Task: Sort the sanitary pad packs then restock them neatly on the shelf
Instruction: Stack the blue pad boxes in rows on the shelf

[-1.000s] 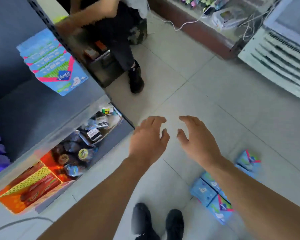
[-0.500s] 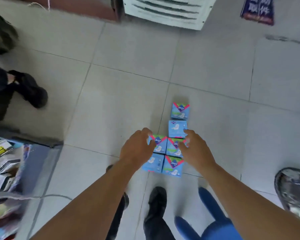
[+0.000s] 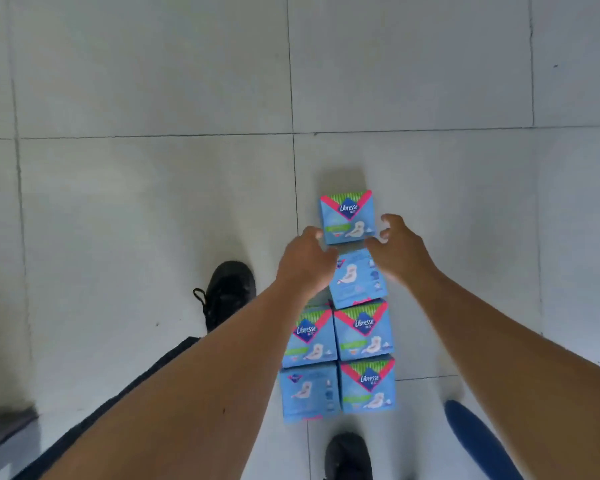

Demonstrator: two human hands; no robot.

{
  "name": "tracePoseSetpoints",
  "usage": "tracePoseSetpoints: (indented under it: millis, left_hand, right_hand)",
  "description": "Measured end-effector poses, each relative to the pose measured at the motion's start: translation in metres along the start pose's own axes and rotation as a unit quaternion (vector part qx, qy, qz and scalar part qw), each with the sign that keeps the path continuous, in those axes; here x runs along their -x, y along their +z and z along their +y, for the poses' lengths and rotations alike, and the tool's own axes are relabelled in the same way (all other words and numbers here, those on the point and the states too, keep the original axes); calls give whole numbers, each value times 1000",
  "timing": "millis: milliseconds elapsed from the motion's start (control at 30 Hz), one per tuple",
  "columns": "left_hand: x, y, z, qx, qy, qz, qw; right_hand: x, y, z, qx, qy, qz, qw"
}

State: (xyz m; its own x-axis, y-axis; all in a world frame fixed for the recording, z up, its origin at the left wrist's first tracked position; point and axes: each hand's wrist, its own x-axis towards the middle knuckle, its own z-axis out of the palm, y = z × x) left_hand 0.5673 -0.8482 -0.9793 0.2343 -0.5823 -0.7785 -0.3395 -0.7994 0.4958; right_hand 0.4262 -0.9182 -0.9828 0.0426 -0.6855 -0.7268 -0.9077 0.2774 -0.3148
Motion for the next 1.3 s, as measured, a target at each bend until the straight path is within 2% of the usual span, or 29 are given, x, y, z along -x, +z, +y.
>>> tracePoseSetpoints:
  millis: [100,267,400,467,600,833,933,1100,1300]
  left_hand:
    - [-67,19,-7,-10,-10,-18,1000]
    - [-137,46,-31,54,-48,-48,996]
    - [-148,55,-40,142,-17,-36,989]
    - [-131,43,-32,199,4,-3,980]
    - [-70,-12,-8,259,32,100,960]
    - [89,-99,20,310,75,206,925]
    - [171,-125,13,345,80,240,904]
    - [309,-164,-37,420,70,306,851]
    - [432,-204,-130,447,29,408,796]
  right_hand:
    - [-63,17,11,-5,33,0,999]
    - [-128,52,34,-9,39,-23,999]
    - [-141,63,38,-76,31,19,996]
    - [-130,55,27,-108,9,45,993]
    - [-67,19,-20,-158,-64,65,983]
    - [79,-40,-101,-160,-194,63,966]
    - [153,-52,-123,-145,-239,34,960]
    - [284,-45,-165,-109,-328,-30,938]
    - [405,34,-216,-73,-400,-100,908]
